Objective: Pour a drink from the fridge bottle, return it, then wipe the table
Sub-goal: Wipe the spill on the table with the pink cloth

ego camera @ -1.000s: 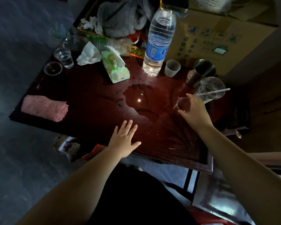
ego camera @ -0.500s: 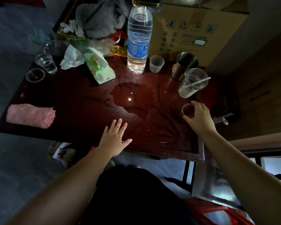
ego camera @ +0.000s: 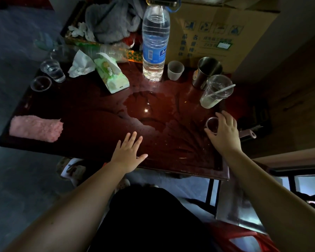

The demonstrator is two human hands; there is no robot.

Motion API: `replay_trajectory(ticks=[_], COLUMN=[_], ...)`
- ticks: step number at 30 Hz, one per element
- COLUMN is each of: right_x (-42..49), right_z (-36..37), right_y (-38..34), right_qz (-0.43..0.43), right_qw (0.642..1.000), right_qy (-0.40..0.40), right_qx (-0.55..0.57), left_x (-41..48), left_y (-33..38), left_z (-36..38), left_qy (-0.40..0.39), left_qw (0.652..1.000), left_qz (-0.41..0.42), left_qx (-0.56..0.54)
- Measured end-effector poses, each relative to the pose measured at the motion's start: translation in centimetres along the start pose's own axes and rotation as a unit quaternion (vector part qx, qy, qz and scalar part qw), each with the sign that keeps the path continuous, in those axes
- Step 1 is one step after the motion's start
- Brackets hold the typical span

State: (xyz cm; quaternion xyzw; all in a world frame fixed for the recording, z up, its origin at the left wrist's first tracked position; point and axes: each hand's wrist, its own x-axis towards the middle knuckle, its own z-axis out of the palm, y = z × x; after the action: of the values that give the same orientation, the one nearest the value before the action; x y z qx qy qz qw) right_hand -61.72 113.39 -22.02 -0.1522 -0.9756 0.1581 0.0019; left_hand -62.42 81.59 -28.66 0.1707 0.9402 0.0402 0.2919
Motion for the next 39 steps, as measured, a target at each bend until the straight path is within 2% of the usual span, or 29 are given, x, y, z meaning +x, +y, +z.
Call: replay_trajectory(ticks=[2,4,7,11,16,24,31,35,39], right_x=[-1.0,-2.6,-5.7,-9.2,-10.7,-10.6,-8.7,-8.0,-7.7], right_z=[0.3,1.2,4.3,8.9,10.8,11.0,14.4,16.5,18.3], right_y=[-1.3,-3.4,-6.6,-9.6,-10.0,-14.9,-26.6,-32.2,-34.7], right_qz=[-0.061,-0.12,-0.187,-0.237,-0.214,-0.144,-0.209,-0.218,-0.195], right_qw=[0.997,0.991,0.978,0.955,0.952,0.977,0.962,0.955,0.95], right_qy=[0.035,0.02,-0.061,-0.177,-0.215,-0.157,-0.177,-0.203,-0.238], right_qx=[0.022,0.053,0.065,0.027,-0.034,-0.022,0.008,-0.004,-0.059], left_x=[-0.1,-0.1,-0.2,-0.4,-0.9,-3.7,-6.7,-7.5,-7.0], left_y=[-0.1,-0.1,-0.1,-0.6,-2.3,-8.8,-18.9,-24.1,-27.7], left_z=[0.1,0.0,0.0,-0.1,-0.3,0.0,-1.7,-2.2,-2.3], left_qy=[-0.002,0.001,0.018,0.035,0.036,0.072,0.151,0.168,0.157], left_qw=[1.0,1.0,1.0,0.999,0.997,0.993,0.988,0.985,0.984], left_qz=[0.0,0.002,0.002,0.016,0.064,0.095,0.029,-0.037,-0.076], left_qx=[-0.001,-0.005,-0.006,0.002,0.005,0.002,-0.013,-0.009,-0.03])
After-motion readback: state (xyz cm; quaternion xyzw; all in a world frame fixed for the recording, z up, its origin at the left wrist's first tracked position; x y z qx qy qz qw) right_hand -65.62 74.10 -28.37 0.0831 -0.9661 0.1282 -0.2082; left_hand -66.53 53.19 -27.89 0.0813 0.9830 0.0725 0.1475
